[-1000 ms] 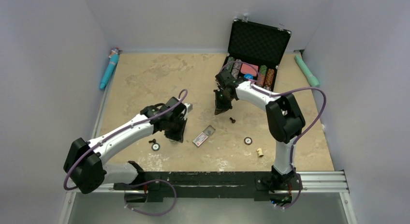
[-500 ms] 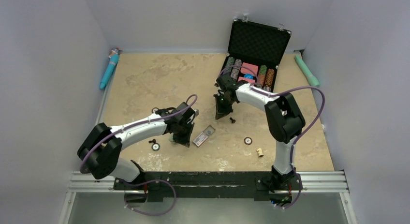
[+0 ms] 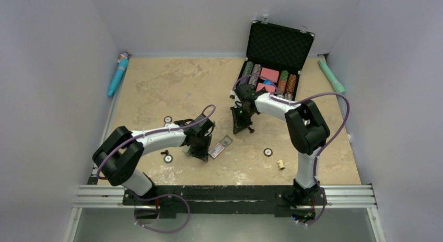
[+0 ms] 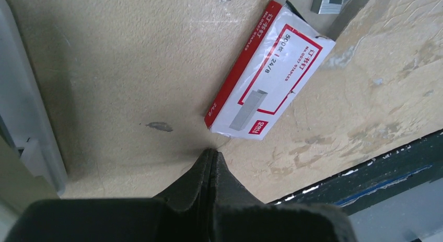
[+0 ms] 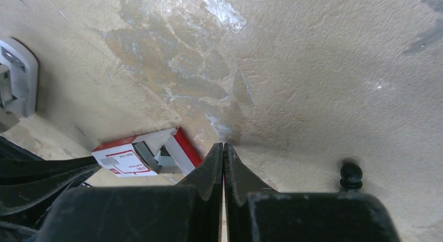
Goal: Unload the staples from the stapler
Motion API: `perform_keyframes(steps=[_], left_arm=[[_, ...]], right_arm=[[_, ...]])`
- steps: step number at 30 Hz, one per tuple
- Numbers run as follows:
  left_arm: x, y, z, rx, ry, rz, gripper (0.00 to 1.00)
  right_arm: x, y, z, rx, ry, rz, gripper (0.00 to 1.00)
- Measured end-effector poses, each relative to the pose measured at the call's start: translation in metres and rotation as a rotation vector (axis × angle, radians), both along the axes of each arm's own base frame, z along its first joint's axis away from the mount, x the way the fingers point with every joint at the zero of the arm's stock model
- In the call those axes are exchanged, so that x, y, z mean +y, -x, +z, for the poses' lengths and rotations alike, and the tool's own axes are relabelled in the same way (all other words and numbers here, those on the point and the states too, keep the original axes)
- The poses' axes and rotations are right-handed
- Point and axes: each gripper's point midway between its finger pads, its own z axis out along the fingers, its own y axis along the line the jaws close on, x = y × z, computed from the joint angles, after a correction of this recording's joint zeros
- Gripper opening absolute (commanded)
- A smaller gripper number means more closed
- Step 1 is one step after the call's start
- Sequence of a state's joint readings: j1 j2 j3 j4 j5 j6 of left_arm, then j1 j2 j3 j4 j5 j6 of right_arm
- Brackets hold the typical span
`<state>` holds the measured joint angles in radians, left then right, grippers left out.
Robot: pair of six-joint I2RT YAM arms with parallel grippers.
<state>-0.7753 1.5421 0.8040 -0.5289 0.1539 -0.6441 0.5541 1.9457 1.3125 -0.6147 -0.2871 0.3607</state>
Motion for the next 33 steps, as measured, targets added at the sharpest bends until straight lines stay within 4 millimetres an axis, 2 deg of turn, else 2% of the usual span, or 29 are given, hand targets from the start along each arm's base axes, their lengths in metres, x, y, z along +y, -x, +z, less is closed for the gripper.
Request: perform_keyframes(steps=[8,26,33], left_arm=[[-0.006,-0.002,-0.001,0.008,0.023,0.024,0.00],[-0.012,-0.002,-0.001,0.016,0.041,0.037,0.00],[-0.012,-0.002,-0.001,0.019,0.039,0.036,0.00]], right_arm=[[-0.001,0.015,-0.009,0.044,-0.024,0.028,0.00],[0.010,0.016,-0.008,0.050,-0.091,0.048,0.00],[0.019,0.027,-0.010,0.080,-0.134,0.083,0.00]])
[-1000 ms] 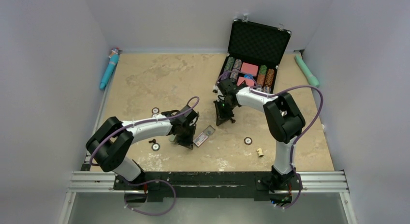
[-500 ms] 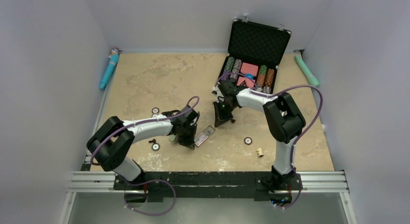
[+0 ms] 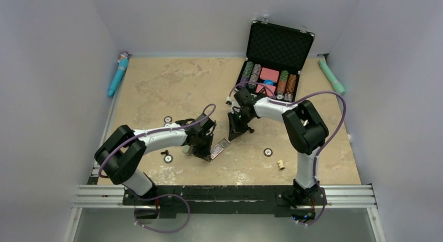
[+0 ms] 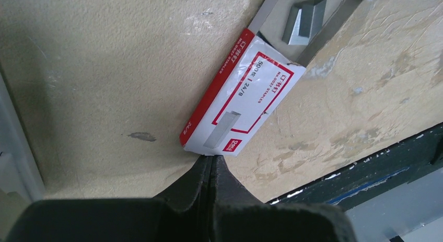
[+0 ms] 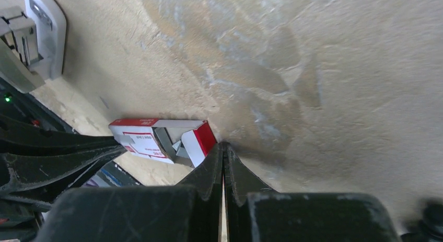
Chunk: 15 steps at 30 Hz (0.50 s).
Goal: Unload the staples from the stapler
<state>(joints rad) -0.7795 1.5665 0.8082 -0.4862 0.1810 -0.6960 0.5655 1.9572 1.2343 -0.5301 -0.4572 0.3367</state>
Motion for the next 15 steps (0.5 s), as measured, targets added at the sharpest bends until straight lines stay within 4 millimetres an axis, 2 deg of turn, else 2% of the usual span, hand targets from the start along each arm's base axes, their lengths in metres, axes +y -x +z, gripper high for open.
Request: perform_keyframes(steps=[4,15], left_arm=[[-0.001,0.000,0.000,0.004,0.001,-0.001,0.00],[-0.001,0.000,0.000,0.007,0.000,-0.002,0.00]], right_arm=[[0.006,0.009,0.000,0.011,-0.012,0.027,0.00],[0.010,0.014,-0.001,0.019,-0.022,0.048,0.00]])
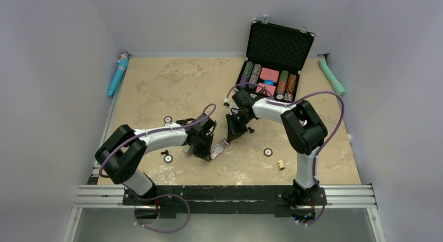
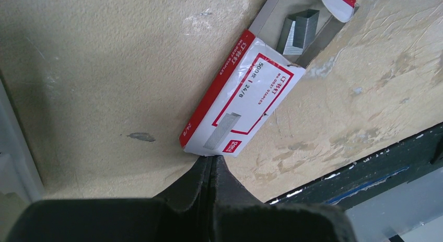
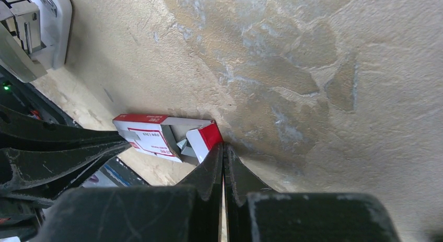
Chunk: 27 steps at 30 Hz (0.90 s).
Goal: Unload the staples from the stapler
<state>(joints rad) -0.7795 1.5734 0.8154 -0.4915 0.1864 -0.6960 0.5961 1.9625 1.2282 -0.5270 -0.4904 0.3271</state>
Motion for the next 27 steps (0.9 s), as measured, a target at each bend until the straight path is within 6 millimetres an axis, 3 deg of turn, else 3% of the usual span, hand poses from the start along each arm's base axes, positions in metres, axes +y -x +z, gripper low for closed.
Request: perform_keyframes(steps=[27], left_arm=[[0.000,0.000,0.000,0.001,-0.002,0.001,0.00]], right_arm=[[-0.012,-0.014,0.002,-0.100,0.095,-0.029,0.00]])
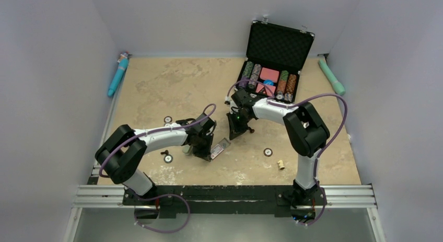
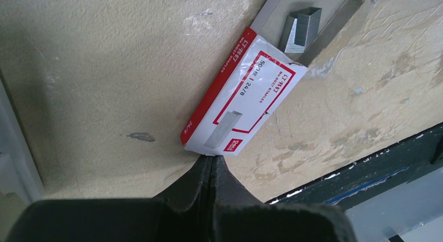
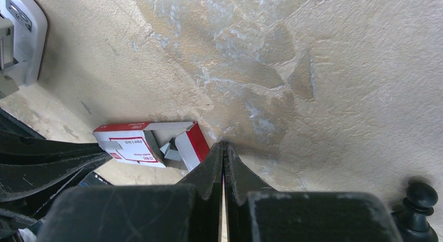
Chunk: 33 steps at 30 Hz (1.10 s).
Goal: Unload the staples from the stapler
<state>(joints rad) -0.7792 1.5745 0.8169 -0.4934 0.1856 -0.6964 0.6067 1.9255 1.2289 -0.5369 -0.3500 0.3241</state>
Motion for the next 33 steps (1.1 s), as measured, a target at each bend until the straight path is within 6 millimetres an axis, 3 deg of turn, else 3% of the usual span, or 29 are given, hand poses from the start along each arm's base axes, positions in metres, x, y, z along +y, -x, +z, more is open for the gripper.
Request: perform_keyframes(steps=[33], left_arm=[[-0.0091,-0.0034,-0.0005,0.030,-0.001,-0.016,0.00]], right_arm=[[0.0094,0.0074,-0.0004,0.027,-0.055,0.042,0.00]])
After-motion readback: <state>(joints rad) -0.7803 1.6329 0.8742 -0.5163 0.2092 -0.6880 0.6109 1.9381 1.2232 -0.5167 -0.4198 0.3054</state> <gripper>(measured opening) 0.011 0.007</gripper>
